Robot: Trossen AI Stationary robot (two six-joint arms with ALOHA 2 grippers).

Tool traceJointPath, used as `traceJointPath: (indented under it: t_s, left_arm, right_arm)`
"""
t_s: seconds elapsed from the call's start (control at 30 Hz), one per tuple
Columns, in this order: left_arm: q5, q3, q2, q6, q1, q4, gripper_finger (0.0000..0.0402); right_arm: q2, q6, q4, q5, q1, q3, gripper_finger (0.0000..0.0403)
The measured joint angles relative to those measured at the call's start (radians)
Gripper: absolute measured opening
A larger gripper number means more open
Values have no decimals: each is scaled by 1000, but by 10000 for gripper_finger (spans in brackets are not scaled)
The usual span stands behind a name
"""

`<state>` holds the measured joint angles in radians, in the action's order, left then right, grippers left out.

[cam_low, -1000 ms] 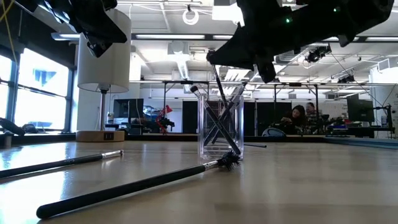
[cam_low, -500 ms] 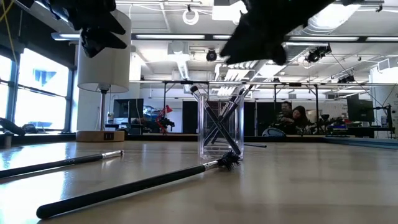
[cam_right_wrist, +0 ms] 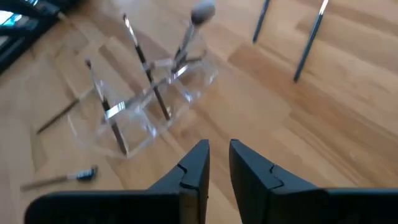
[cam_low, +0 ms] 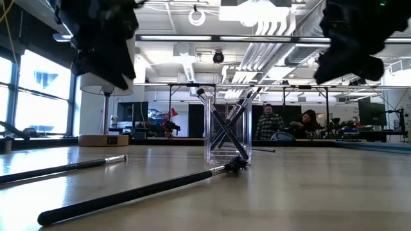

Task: Pick & Place Makeup Brushes
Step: Put the eyeshadow brush into the transparent organizer

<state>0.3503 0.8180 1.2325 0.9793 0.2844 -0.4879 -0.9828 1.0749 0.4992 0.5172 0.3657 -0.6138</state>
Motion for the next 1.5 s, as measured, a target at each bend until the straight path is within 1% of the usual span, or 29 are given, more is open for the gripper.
traceJointPath:
  t_s: [0.13,0.23,0.37,0.4,0.5,0.6,0.77,1.0,1.17,1.23,1.3,1.37,1.47,1.5]
  left_arm:
    - [-15,106,156,170,6,-103,162]
    - [-63,172,249,308,5,-193,162]
    - [-125,249,365,405,5,-262,162]
    - [-136,261,389,415,5,-281,162]
    - [-168,299,453,433,5,-259,163]
    - [-189,321,503,466,4,-274,163]
    - [-236,348,579,492,4,-267,163]
    - [-221,374,644,493,4,-264,163]
    - [-201,378,662,493,5,-265,158]
    - [-182,378,665,494,5,-261,146]
    - [-163,377,666,494,6,-256,122]
    - [-150,376,666,493,6,-253,87]
    - [-135,376,667,480,6,-238,21]
    - [-142,376,667,468,5,-234,11]
  right_arm:
    - [84,-1,-5,-16,27,68,44]
    - [121,-8,-1,-27,37,106,38]
    - [151,-48,-5,-45,41,135,37]
    - [157,-57,-7,-54,41,141,38]
    - [168,-84,-4,-83,41,157,41]
    - [175,-112,0,-104,41,167,41]
    - [175,-149,-1,-106,41,167,39]
    - [181,-183,0,-109,41,167,46]
    - [186,-202,1,-113,41,167,48]
    - [186,-205,1,-113,41,167,47]
    - [186,-217,1,-113,41,167,46]
    - [186,-224,1,-113,41,167,46]
    - [186,-231,1,-107,41,167,49]
    - [186,-235,1,-107,41,167,50]
